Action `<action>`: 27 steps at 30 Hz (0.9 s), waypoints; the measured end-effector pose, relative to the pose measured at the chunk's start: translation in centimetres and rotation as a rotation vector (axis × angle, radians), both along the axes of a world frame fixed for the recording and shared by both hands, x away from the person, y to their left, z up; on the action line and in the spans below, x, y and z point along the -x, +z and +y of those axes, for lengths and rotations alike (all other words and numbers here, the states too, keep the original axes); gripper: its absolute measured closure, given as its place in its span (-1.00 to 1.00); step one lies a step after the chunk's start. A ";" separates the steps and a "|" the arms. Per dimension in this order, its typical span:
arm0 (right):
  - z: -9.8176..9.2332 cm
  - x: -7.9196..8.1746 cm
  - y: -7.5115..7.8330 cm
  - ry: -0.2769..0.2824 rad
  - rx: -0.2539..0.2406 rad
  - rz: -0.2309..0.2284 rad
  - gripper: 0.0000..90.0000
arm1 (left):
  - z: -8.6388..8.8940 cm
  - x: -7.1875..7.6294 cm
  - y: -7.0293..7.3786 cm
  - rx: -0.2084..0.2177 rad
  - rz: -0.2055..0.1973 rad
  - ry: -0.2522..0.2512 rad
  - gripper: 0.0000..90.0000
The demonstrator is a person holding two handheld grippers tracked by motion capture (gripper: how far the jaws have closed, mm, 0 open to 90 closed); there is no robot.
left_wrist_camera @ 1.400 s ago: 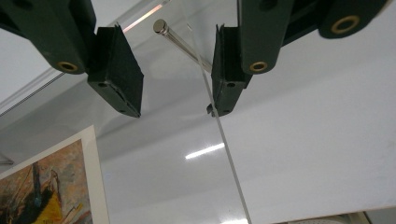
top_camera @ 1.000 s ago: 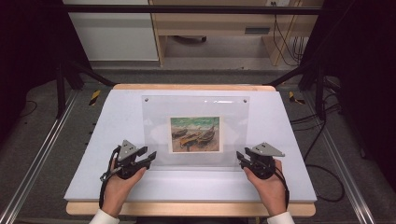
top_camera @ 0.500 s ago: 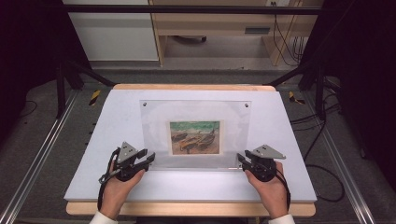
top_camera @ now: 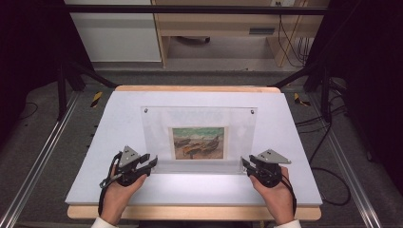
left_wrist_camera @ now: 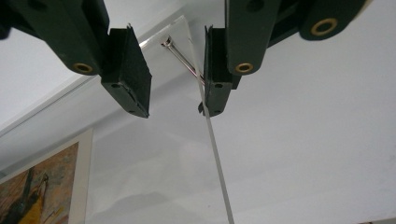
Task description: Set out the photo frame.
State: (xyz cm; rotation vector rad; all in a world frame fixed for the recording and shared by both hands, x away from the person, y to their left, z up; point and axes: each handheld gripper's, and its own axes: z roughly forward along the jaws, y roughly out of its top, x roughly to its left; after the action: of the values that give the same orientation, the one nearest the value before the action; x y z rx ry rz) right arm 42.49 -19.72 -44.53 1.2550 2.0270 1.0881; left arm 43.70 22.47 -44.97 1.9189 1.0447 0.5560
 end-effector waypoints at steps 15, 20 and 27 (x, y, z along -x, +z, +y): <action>0.0 0.1 0.0 0.000 -0.002 0.004 0.49 | 0.0 0.1 0.0 0.004 -0.002 0.000 0.38; 0.0 0.1 -0.1 0.001 -0.006 0.009 0.48 | 0.0 0.2 0.0 0.000 0.001 -0.002 0.38; -0.1 0.2 -0.1 0.004 -0.003 0.008 0.48 | 0.0 0.4 -0.1 0.001 0.000 -0.004 0.39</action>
State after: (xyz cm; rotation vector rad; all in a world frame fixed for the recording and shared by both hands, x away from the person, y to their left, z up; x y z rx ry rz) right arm 42.33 -19.82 -44.62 1.2596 2.0354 1.0905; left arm 43.31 22.46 -45.03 1.9192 1.0409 0.5533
